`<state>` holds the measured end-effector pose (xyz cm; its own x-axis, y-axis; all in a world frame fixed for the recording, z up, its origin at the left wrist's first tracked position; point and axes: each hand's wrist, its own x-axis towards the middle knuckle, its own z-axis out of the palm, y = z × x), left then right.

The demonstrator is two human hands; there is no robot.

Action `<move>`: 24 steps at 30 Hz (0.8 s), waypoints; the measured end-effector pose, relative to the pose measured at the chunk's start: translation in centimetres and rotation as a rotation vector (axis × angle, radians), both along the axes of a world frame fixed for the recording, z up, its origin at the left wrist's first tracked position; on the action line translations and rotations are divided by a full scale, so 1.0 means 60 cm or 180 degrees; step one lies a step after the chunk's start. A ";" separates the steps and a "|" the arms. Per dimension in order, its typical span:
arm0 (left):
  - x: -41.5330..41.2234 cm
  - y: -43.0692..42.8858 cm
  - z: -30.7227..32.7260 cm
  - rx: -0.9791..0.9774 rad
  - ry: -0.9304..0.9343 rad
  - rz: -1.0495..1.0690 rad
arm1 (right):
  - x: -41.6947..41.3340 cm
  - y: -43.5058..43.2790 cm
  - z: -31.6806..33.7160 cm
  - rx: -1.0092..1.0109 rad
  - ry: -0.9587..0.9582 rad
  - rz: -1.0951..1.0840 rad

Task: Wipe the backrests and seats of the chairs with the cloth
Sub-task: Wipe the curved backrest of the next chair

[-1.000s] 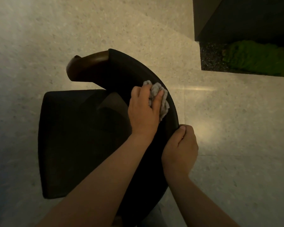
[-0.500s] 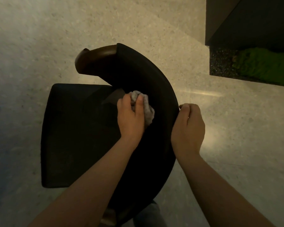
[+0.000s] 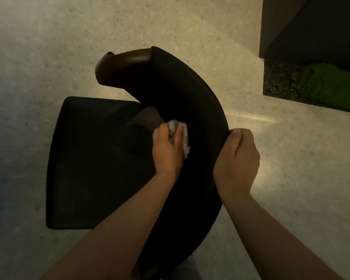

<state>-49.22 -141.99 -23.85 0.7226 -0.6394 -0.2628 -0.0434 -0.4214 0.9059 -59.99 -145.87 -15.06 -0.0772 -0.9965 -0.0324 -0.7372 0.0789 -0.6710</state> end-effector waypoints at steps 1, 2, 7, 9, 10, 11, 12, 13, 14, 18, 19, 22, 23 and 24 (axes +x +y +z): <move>0.011 0.020 -0.019 0.0189 0.0220 -0.0053 | 0.000 0.000 0.000 -0.0004 -0.0002 0.0003; 0.022 0.039 -0.035 0.0338 0.0429 -0.0103 | 0.000 -0.001 -0.001 -0.0014 0.0002 0.0011; 0.026 0.028 -0.012 0.0142 0.0361 -0.0035 | 0.000 -0.001 0.000 -0.0040 -0.0031 0.0026; 0.001 -0.005 0.014 0.0032 -0.0007 -0.0113 | 0.000 -0.001 0.001 -0.0033 -0.0049 0.0026; -0.009 -0.014 0.022 0.0008 -0.0196 -0.0148 | 0.000 0.000 0.002 -0.0034 -0.0062 0.0027; -0.014 -0.020 0.023 0.0002 -0.0311 -0.0169 | -0.001 0.000 0.002 -0.0039 -0.0075 0.0030; -0.014 -0.022 0.020 0.0009 -0.0339 -0.0183 | -0.001 0.000 0.002 -0.0043 -0.0086 0.0033; -0.011 -0.021 0.015 0.0011 -0.0321 -0.0200 | -0.001 0.001 0.002 -0.0042 -0.0096 0.0032; -0.007 -0.019 0.008 -0.0003 -0.0305 -0.0214 | -0.001 0.001 0.002 -0.0036 -0.0109 0.0030; -0.002 -0.019 -0.016 -0.0134 -0.0213 -0.0173 | -0.003 0.001 0.000 -0.0073 -0.0180 0.0018; -0.003 -0.018 -0.023 -0.0173 -0.0139 -0.0131 | -0.003 0.001 -0.001 -0.0090 -0.0191 0.0016; 0.001 -0.015 -0.046 -0.0178 0.0010 0.0026 | -0.004 0.001 -0.002 -0.0115 -0.0211 -0.0001; 0.002 -0.016 -0.052 -0.0145 0.0048 0.0075 | -0.004 0.001 -0.002 -0.0114 -0.0216 -0.0005; 0.003 -0.016 -0.058 -0.0100 0.0081 0.0124 | -0.004 0.001 -0.003 -0.0106 -0.0217 -0.0006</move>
<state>-49.07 -142.93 -27.30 0.7404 -0.6193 -0.2615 -0.0044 -0.3935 0.9193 -60.25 -145.82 -15.23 -0.0777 -0.9970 -0.0043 -0.6896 0.0569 -0.7219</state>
